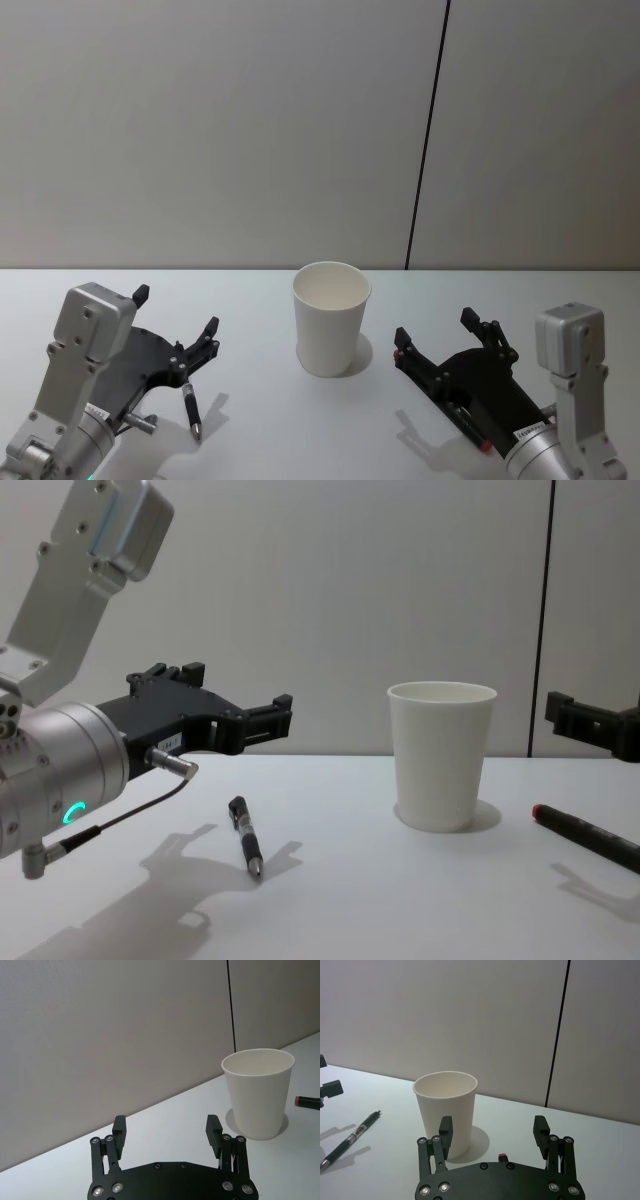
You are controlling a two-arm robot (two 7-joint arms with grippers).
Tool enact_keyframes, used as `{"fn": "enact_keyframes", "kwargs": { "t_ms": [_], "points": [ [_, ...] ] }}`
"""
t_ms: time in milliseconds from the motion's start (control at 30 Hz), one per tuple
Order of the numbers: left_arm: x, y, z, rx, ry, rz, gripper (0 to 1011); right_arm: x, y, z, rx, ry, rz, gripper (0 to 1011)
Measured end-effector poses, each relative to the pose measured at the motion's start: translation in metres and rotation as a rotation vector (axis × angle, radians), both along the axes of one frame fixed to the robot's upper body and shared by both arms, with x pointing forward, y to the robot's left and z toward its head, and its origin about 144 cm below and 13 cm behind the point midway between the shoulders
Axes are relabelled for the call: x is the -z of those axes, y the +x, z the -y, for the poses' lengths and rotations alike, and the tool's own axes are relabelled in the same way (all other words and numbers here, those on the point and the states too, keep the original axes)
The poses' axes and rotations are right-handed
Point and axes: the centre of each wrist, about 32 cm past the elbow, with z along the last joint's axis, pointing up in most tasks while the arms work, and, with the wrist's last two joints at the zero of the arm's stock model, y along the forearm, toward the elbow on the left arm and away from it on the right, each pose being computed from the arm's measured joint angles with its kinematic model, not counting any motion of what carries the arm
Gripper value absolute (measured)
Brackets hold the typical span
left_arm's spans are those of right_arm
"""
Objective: Place the pen into the pen holder.
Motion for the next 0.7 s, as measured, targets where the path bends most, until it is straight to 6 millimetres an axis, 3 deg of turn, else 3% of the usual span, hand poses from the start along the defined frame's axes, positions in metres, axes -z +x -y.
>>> {"fn": "enact_keyframes", "kwargs": {
  "t_ms": [700],
  "points": [
    [0.0, 0.0, 0.0, 0.0, 0.0, 0.0, 1001, 0.0, 0.0, 0.0, 0.0, 0.0, 0.0, 1001]
  ]
}}
